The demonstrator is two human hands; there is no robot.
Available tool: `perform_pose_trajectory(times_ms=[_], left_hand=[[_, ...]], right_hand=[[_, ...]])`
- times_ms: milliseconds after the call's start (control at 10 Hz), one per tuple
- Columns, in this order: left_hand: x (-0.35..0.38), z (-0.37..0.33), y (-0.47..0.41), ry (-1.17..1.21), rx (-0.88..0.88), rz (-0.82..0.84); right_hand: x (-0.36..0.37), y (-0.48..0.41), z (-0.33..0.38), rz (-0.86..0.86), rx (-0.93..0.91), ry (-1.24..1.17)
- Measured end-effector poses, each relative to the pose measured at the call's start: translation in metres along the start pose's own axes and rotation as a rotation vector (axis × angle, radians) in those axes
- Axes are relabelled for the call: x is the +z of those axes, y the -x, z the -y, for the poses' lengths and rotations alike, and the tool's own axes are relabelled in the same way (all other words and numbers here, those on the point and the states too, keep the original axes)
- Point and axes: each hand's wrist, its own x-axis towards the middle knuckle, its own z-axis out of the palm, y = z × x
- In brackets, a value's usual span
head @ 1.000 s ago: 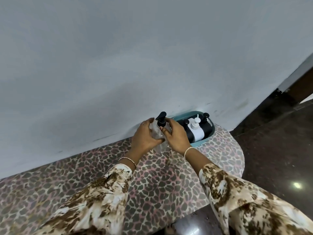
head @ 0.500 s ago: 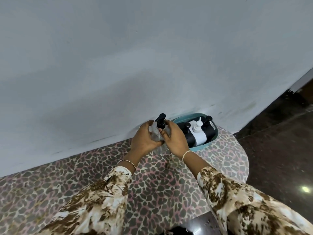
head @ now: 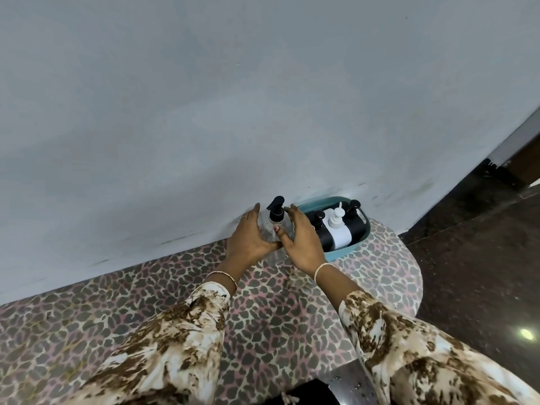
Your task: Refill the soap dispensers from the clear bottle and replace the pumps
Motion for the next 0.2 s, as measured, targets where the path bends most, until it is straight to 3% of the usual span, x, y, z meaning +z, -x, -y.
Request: perform_pose_trajectory(times_ms=[200], left_hand=[[-0.015, -0.003, 0.026, -0.104, -0.021, -0.068]], right_hand=[[-0.004, 0.019, 0.016, -0.086, -0.015, 0.047]])
